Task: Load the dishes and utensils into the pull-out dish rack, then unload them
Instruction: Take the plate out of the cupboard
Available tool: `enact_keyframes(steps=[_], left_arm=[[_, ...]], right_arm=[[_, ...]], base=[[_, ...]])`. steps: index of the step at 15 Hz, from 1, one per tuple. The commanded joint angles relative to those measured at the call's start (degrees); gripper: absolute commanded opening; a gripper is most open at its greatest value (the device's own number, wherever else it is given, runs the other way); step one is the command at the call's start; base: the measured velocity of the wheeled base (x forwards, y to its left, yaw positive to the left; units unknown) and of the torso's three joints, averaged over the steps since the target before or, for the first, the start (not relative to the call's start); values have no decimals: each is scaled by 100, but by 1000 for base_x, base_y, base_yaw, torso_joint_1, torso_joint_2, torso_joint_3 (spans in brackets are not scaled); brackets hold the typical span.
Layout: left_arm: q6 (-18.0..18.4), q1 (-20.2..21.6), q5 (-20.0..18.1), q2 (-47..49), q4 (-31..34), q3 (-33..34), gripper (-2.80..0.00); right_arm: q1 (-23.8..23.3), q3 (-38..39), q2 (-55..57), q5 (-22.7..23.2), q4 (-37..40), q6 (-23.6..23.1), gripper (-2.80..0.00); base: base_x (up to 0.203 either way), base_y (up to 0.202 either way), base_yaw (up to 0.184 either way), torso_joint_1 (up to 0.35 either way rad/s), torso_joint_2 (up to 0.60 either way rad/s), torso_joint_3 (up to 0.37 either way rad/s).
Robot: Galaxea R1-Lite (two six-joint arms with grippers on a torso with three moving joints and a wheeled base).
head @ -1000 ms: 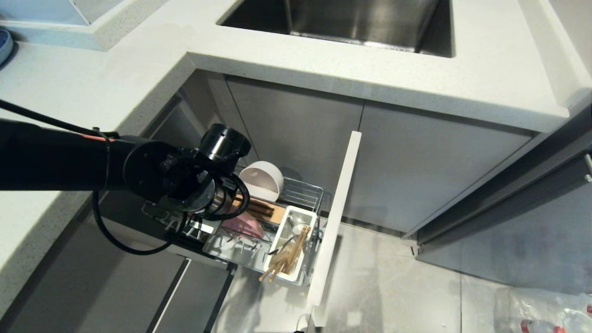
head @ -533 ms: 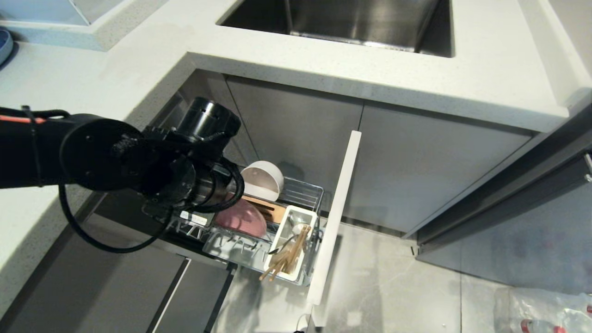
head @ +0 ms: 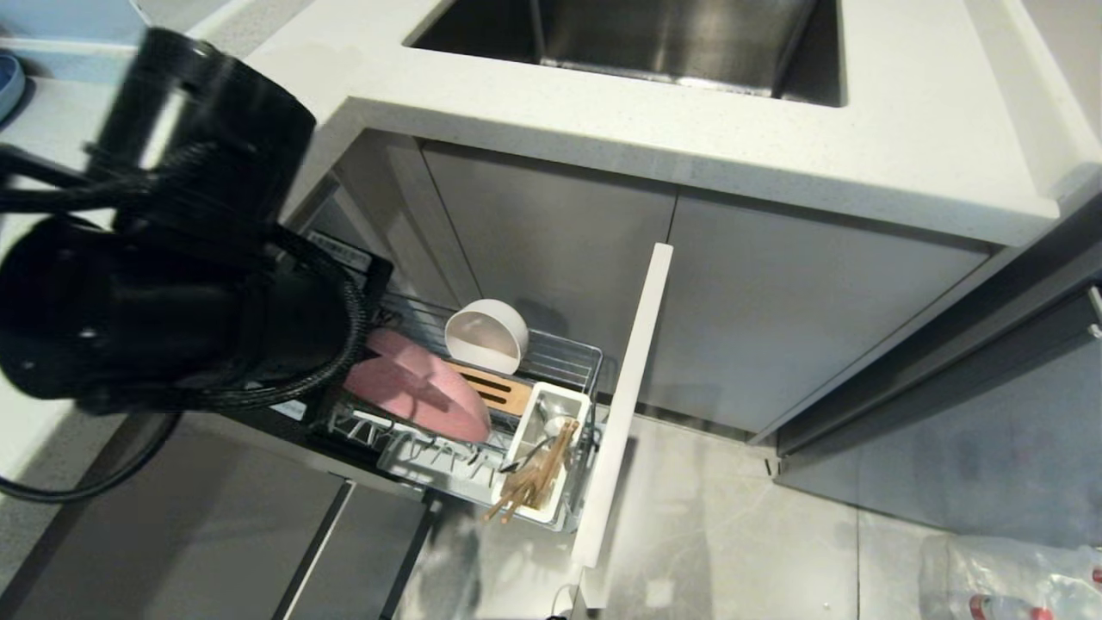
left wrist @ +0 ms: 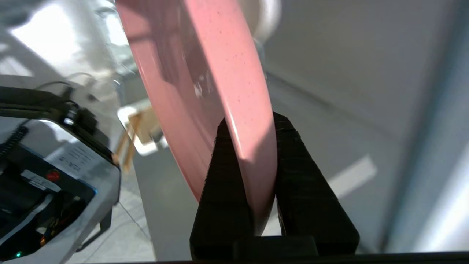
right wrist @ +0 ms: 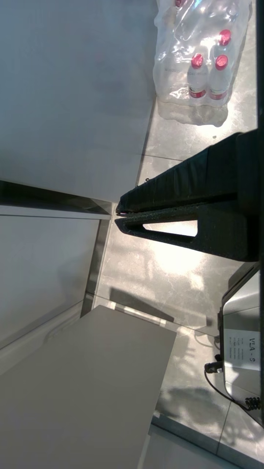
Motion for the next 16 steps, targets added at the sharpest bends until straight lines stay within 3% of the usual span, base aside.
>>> enact_keyframes(steps=[1, 4, 8, 12, 16], left_arm=[[119, -330, 34, -678, 31, -39, -280], [1184, -792, 51, -1414, 83, -254, -280], [3314, -753, 123, -1951, 80, -752, -280], [4585, 217, 129, -2019, 76, -1105, -280], [5736, 1982, 64, -2055, 88, -1189, -280]], right_arm=[[1, 9, 5, 0, 0, 1, -280], [1, 9, 5, 0, 0, 1, -280], [1, 9, 5, 0, 0, 1, -280], [1, 9, 5, 0, 0, 1, -280], [1, 9, 5, 0, 0, 1, -280]], base=[[0, 0, 0, 0, 0, 0], [0, 0, 0, 0, 0, 0], [0, 0, 0, 0, 0, 0], [0, 0, 0, 0, 0, 0], [0, 0, 0, 0, 0, 0]])
